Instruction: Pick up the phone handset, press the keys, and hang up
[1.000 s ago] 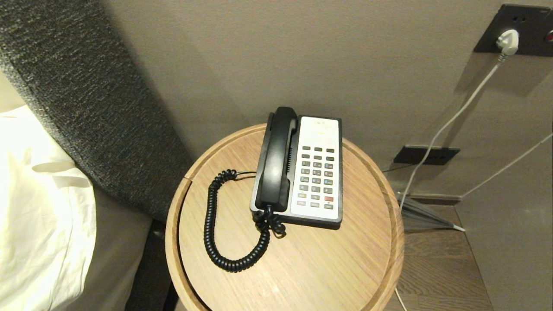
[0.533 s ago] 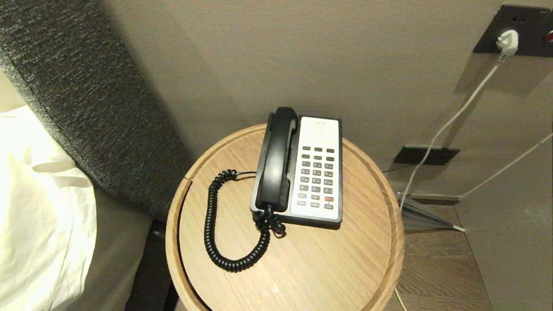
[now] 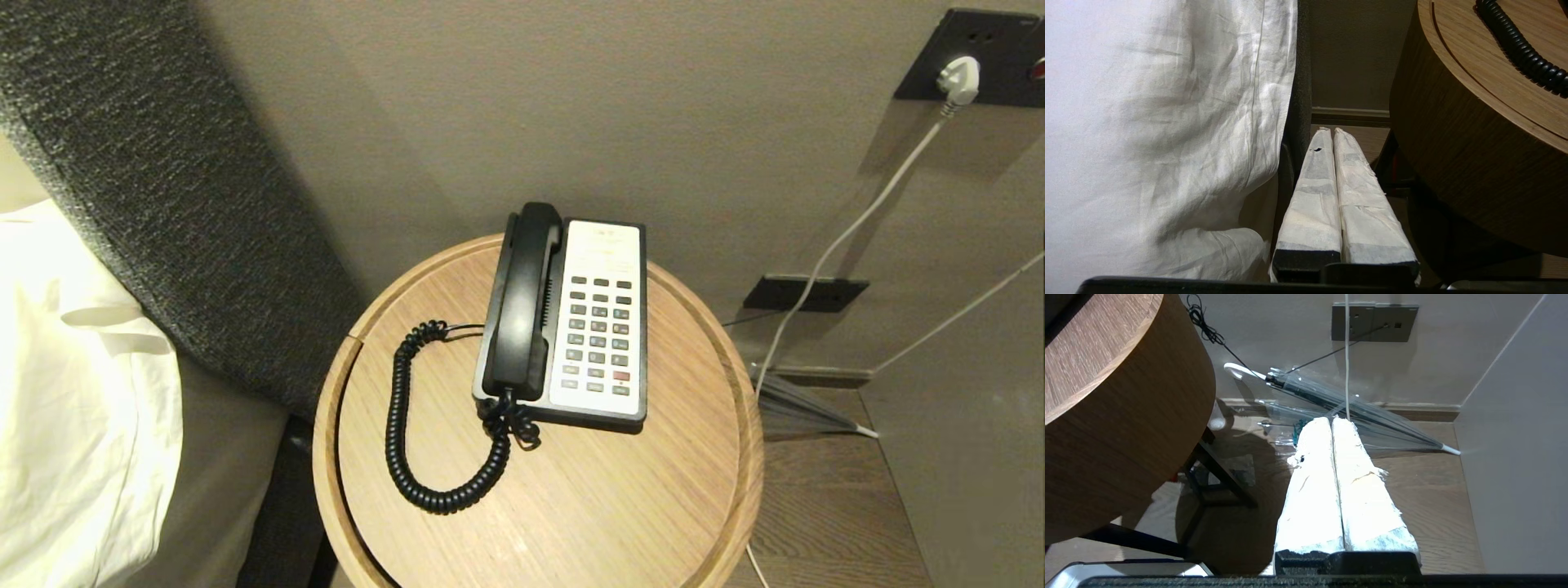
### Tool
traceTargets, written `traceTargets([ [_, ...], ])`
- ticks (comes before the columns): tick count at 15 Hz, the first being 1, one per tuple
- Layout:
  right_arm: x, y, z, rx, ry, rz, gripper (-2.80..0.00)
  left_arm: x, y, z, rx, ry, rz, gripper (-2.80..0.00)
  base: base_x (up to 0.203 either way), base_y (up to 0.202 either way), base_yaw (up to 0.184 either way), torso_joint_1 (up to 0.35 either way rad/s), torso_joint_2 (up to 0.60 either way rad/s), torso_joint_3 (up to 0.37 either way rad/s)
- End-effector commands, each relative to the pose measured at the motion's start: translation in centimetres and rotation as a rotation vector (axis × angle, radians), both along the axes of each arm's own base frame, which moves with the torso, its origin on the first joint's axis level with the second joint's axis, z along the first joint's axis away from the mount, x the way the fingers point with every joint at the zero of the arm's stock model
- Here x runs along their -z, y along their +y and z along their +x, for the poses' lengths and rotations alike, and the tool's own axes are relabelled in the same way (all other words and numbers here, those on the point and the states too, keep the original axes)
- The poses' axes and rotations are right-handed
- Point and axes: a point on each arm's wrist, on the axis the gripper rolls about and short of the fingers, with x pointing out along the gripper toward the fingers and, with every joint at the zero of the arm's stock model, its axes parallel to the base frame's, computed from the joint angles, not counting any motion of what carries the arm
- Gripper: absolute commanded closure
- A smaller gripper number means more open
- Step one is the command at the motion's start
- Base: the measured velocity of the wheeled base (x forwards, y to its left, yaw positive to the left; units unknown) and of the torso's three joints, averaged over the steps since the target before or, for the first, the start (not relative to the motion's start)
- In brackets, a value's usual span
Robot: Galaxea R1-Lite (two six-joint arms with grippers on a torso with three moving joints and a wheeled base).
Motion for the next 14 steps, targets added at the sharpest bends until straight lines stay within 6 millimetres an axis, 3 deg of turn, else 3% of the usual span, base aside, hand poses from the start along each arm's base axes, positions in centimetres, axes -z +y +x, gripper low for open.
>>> traceTargets([
  [1, 0.54, 0.0, 0.16, 0.001, 0.02, 0.001, 0.0, 1.1, 0.0, 0.32, 0.0, 0.04, 0.001, 0.0, 0.0, 0.0, 0.0, 0.0, 0.0, 0.0],
  [14, 0.54, 0.0, 0.16, 0.001, 0.019, 0.002, 0.0, 0.99, 0.0, 0.32, 0.001, 0.03, -0.034, 0.0, 0.0, 0.0, 0.0, 0.0, 0.0, 0.005],
])
